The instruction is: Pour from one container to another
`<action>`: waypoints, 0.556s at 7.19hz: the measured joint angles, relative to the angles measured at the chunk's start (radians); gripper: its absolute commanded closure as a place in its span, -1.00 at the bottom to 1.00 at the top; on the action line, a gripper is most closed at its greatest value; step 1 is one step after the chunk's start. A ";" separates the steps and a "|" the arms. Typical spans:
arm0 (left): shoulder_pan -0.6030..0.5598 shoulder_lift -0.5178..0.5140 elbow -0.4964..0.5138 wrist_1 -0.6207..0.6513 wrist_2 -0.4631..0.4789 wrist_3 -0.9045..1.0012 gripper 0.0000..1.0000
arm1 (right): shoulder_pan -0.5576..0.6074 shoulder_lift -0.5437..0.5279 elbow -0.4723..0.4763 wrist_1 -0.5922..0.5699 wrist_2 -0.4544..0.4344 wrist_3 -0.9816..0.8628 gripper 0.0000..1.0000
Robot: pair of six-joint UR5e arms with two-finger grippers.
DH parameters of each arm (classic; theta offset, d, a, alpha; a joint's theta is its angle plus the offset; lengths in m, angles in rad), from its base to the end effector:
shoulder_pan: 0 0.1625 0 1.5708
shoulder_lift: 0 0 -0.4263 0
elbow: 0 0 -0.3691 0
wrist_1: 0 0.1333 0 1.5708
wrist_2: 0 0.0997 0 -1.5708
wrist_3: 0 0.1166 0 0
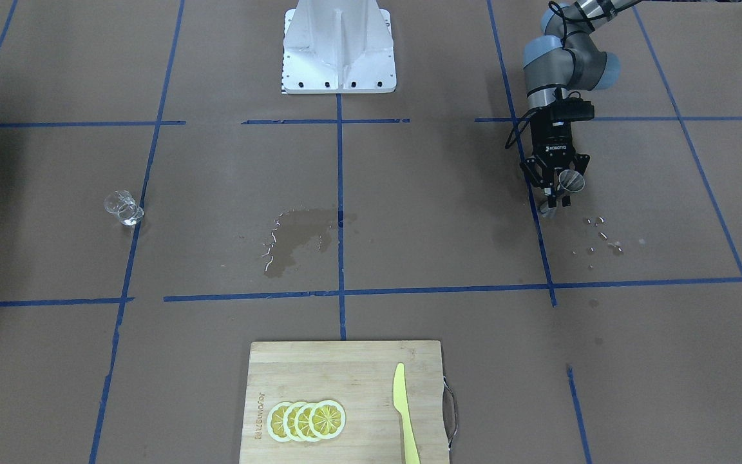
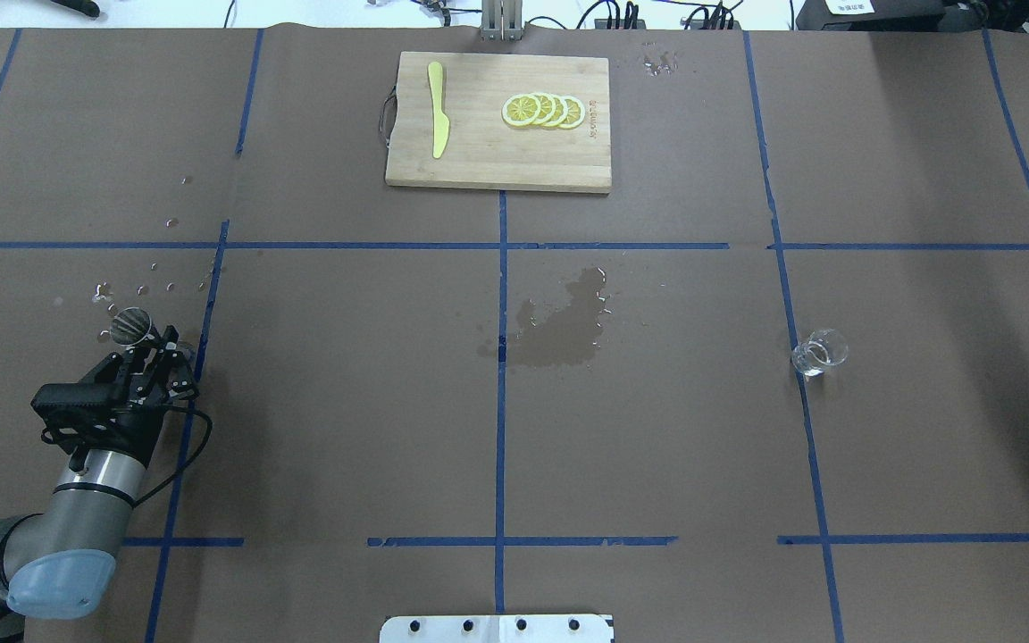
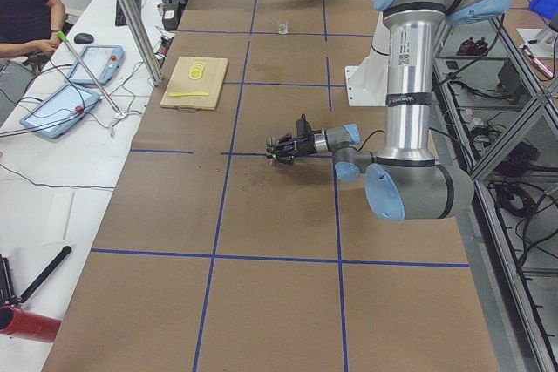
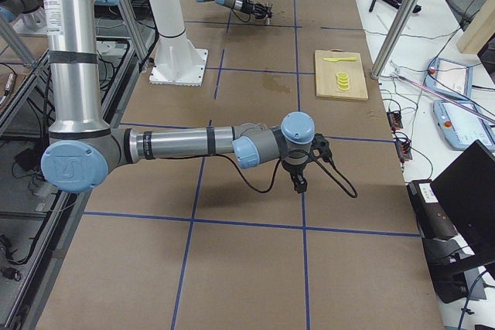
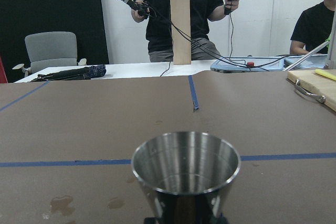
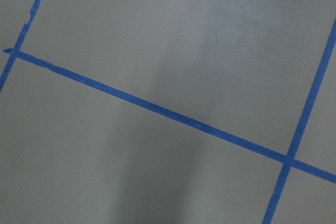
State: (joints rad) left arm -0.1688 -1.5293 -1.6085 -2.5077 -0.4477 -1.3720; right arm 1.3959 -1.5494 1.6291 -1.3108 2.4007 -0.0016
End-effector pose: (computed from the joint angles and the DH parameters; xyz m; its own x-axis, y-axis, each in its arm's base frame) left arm 0.4049 -0.3108 0.5398 0.7307 -0.0378 -0.6817 0.6553 0.3188 0.6848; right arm -0.0400 -0.4979 0.6003 0.6216 -0.3610 0.6952 0.1651 0.9279 0.3343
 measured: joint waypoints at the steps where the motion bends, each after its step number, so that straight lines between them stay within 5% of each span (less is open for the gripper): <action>1: -0.001 0.004 -0.004 -0.002 0.000 0.003 1.00 | 0.000 0.001 0.000 0.000 0.000 0.000 -1.00; 4: -0.007 0.005 -0.030 -0.087 0.001 0.084 1.00 | -0.003 0.041 0.006 0.000 0.000 0.012 -0.91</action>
State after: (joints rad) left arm -0.1756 -1.5241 -1.6390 -2.5950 -0.4469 -1.2884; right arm 1.3931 -1.5085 1.6350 -1.3112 2.4003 0.0101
